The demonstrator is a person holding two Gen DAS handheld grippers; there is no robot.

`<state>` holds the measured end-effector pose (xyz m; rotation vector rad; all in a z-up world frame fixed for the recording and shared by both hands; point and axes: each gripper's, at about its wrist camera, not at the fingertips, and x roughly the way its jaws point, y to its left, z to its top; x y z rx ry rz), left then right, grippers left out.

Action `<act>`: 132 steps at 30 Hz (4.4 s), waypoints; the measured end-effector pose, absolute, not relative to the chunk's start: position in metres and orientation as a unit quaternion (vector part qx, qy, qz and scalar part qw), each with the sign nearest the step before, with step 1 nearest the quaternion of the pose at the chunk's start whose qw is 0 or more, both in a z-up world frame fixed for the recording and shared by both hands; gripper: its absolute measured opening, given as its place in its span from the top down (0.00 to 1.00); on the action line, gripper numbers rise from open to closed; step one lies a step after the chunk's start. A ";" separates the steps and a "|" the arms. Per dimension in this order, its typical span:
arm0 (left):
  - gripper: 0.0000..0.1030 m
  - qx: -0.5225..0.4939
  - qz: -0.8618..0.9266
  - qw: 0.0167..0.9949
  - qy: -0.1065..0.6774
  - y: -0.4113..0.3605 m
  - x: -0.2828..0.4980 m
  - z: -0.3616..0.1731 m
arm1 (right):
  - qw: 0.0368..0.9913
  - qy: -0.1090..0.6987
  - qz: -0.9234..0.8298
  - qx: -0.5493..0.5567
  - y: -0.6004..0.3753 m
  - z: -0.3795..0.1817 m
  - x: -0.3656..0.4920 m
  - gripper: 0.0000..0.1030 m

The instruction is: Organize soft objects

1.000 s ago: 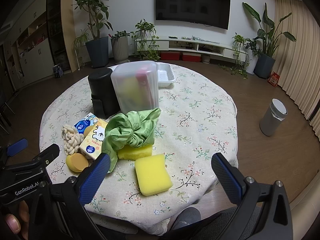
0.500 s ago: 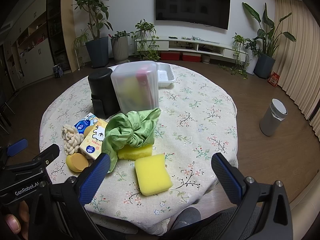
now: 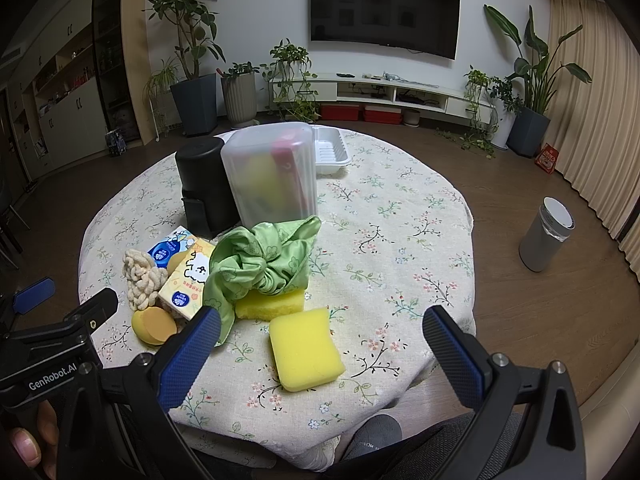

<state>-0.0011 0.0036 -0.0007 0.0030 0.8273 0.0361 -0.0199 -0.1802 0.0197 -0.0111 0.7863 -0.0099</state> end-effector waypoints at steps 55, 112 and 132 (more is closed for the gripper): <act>0.00 -0.046 -0.044 0.855 0.515 0.003 0.032 -0.078 | 0.864 0.503 0.024 -0.009 -0.179 -0.080 0.023 0.00; 0.51 -0.054 -0.062 0.874 0.478 -0.006 0.015 -0.056 | 0.891 0.448 0.068 0.000 -0.177 -0.061 0.004 0.52; 0.51 -0.032 -0.103 0.889 0.445 0.018 0.018 0.000 | 0.905 0.418 0.081 -0.007 -0.198 -0.003 0.005 0.52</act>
